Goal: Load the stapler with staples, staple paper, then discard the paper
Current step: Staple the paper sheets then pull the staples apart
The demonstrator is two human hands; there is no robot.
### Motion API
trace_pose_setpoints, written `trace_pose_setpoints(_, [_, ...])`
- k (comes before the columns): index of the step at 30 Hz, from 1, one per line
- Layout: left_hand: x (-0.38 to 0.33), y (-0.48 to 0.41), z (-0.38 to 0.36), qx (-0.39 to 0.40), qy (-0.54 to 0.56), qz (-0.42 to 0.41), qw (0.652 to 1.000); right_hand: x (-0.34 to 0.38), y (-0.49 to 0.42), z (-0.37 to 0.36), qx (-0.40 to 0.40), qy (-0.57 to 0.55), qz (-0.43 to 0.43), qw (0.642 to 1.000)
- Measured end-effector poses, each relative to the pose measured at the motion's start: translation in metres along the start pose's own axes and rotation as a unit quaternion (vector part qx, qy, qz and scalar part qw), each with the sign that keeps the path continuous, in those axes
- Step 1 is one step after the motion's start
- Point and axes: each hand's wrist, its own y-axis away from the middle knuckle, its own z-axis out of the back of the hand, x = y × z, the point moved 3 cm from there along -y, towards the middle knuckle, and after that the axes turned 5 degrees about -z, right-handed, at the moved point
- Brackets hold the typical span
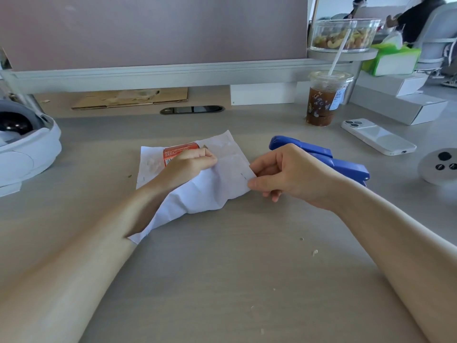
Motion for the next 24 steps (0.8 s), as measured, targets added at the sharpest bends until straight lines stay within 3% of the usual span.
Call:
trace_pose_setpoints(8, [-0.007, 0.006, -0.003, 0.007, 0.038, -0.033, 0.999, 0.0, 0.001, 0.0, -0.02, -0.028, 0.031, 0.999])
trace_pose_setpoints(13, [-0.021, 0.034, -0.006, 0.006, 0.153, -0.191, 0.97, 0.001, 0.002, 0.002, -0.056, -0.046, 0.062, 0.995])
trace_pose_setpoints(18, [-0.041, 0.046, -0.013, 0.057, -0.049, -0.355, 0.932, 0.008, 0.007, 0.003, -0.088, -0.023, 0.111, 0.99])
trace_pose_setpoints(24, [-0.045, 0.051, -0.02, 0.093, -0.144, -0.417, 0.892, 0.011, 0.009, 0.004, -0.103, -0.036, 0.146, 0.983])
